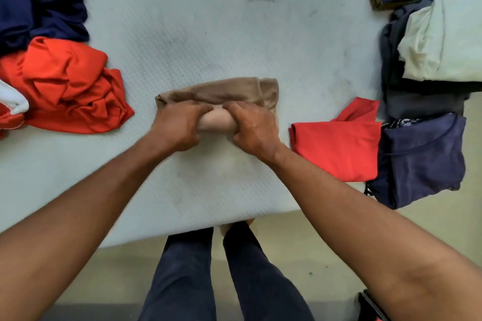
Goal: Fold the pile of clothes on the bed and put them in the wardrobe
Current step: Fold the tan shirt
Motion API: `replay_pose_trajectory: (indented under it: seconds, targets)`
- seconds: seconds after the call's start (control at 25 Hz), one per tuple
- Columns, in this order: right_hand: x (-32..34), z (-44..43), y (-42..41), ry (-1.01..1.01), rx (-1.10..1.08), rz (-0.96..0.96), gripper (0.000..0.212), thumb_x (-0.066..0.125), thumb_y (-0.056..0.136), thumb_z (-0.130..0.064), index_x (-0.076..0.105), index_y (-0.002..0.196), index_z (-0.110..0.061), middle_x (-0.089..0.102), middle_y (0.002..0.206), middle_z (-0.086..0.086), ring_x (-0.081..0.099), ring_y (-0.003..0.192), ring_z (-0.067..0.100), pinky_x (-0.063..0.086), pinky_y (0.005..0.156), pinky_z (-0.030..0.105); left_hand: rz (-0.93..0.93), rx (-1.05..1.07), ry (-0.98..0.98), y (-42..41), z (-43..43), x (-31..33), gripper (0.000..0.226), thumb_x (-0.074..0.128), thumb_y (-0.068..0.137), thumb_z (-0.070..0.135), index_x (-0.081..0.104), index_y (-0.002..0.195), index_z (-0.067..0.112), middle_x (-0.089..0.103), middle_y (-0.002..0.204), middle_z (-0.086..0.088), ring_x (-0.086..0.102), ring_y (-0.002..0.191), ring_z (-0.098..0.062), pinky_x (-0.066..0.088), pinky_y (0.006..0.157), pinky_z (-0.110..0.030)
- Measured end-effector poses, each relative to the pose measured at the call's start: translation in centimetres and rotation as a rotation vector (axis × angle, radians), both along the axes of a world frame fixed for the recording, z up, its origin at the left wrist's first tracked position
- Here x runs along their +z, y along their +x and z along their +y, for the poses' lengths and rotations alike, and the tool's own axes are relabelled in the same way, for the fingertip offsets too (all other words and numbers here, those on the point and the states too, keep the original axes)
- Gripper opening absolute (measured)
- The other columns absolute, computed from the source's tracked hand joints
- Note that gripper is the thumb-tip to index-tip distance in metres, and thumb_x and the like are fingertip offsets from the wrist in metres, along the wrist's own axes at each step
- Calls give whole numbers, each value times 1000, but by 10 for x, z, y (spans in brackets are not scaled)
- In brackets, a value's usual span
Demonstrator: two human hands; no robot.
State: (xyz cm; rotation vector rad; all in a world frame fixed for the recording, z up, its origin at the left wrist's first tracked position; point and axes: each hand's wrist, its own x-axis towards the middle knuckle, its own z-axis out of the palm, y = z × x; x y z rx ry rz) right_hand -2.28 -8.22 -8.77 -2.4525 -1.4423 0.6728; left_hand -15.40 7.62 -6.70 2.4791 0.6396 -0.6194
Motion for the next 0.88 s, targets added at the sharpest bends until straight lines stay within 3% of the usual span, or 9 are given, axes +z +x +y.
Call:
replay_pose_trajectory:
  seconds: [0.12,0.24,0.36,0.48,0.6,0.68,0.76,0.88]
  targets:
    - [44,34,45,-139,-53,264,46,69,70,-22,70,115,-25,73,109,-2,67,100,21,48,76,28,40,-22,-89,27,41,43,57,62,74,17,63,130,29,69,123,-7,62,114,-33,46,87,-37]
    - [93,45,91,-173,-66,380,39,66,68,-18,72,104,-28,71,94,-8,64,83,13,46,59,23,31,-2,-76,52,49,82,53,56,71,17,66,121,31,72,113,-5,62,104,-33,39,78,-33]
    - [140,26,127,-171,-47,426,34,61,66,-12,71,95,-28,68,85,-5,65,76,14,50,56,29,-117,115,-146,80,25,120,69,42,56,22,68,119,34,73,112,1,63,104,-28,44,81,-33]
    - [173,-24,169,-115,-85,382,39,57,63,-15,69,95,-32,68,88,-5,68,77,21,58,49,39,-323,212,-181,115,-30,144,71,42,56,21,70,119,34,73,112,5,64,106,-23,50,87,-35]
    - [183,-93,205,34,-40,98,52,55,61,-20,69,110,-32,70,103,-7,65,97,22,56,78,40,-588,210,-130,150,-104,145,69,45,61,16,69,124,27,71,120,4,61,113,-21,51,91,-37]
    - [174,-145,214,188,-54,-21,57,53,62,-18,69,116,-20,70,113,1,63,106,26,51,91,41,-695,124,-49,165,-152,129,69,45,64,10,66,129,20,66,129,-4,58,119,-28,50,96,-41]
    - [149,-199,203,244,-103,-69,60,49,62,-16,67,119,-13,67,124,8,61,116,31,48,100,42,-670,52,36,166,-202,97,74,48,64,4,60,136,17,58,138,-11,52,129,-35,45,105,-44]
    - [74,-278,160,8,-74,-121,72,53,65,-2,59,135,-18,49,152,14,44,141,35,38,114,49,-366,-109,121,134,-271,22,90,59,68,-1,38,152,25,38,157,-14,33,144,-36,33,115,-51]
